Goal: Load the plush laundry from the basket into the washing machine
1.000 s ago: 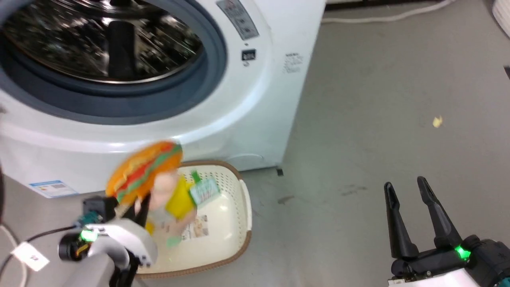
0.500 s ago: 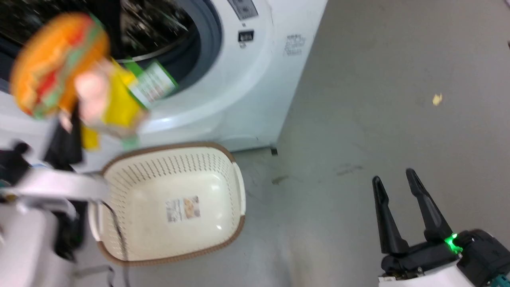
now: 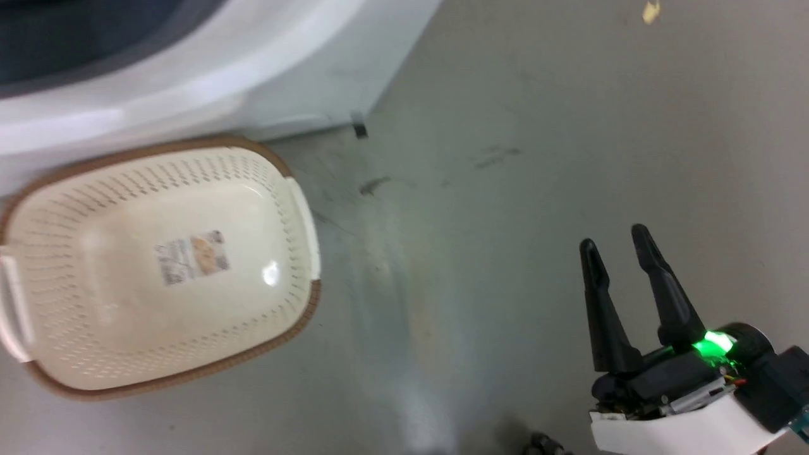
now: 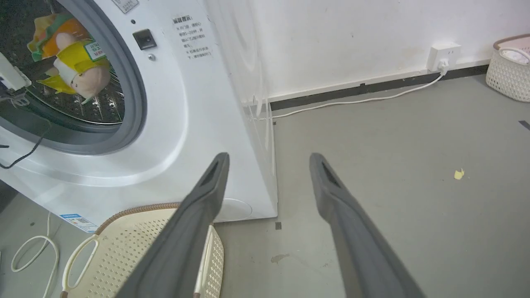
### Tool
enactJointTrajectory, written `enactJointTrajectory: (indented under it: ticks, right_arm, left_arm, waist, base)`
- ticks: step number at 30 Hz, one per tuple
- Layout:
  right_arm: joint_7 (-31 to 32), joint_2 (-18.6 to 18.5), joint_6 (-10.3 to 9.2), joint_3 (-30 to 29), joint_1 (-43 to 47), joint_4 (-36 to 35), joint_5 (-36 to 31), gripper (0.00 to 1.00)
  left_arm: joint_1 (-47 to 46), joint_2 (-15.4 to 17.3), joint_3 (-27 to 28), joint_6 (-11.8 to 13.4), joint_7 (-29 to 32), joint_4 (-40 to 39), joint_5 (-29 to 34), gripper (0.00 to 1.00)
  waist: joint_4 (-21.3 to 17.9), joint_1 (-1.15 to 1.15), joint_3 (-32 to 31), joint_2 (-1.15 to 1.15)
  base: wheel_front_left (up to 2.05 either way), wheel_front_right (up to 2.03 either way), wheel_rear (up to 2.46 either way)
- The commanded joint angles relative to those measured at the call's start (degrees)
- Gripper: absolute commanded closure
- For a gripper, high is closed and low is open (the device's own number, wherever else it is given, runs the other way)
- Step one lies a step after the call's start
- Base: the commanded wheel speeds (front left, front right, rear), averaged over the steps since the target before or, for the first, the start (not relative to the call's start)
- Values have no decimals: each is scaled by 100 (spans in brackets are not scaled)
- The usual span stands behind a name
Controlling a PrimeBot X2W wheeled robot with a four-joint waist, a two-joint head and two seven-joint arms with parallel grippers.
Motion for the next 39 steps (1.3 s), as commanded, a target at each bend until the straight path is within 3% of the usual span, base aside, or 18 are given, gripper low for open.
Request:
enactJointTrajectory:
  ticks: [1,10,11,14,25,26,27,33,39]
  right_arm:
    - [-26,0,3,46,-119,-43,76,0]
    - [-26,0,3,247,-271,-95,309,0]
    - [-26,0,3,302,-286,-112,363,0]
    - [-26,0,3,359,-296,-122,426,0]
    - [-26,0,3,312,-347,-120,437,0]
    - [-26,0,3,298,-359,-114,419,0]
    - [-26,0,3,280,-367,-109,399,0]
    - [-26,0,3,111,-407,-42,205,0]
    - [-26,0,3,-116,-342,99,-119,0]
  left_arm:
    - [-424,119,-105,-50,137,152,120,100]
    - [-2110,329,-671,-172,814,1426,583,100]
    - [-2479,396,-928,-227,994,1883,810,100]
    - [-2819,419,-1019,-223,962,2387,906,100]
    - [-2871,420,-1386,-369,1072,3188,978,99]
    - [-2852,400,-1413,-375,1013,3230,982,5]
    - [-2833,376,-1434,-379,950,3279,982,0]
    - [-2642,126,-1475,-397,462,3622,868,0]
    - [-2107,-340,-1502,-438,-253,3948,588,0]
  waist:
    - [-316,-2,403,0]
    - [-587,-2,797,0]
    - [-647,-2,869,0]
    - [-704,-2,936,0]
    - [-607,-2,885,0]
    - [-580,-2,851,0]
    - [-552,-2,815,0]
    - [-310,-2,421,0]
    - [51,-2,-366,0]
  base:
    - [0,0,0]
    - [0,0,0]
    - [0,0,0]
    - [0,0,0]
    - [0,0,0]
    - [0,0,0]
    - [0,0,0]
    - [0,0,0]
    - [0,0,0]
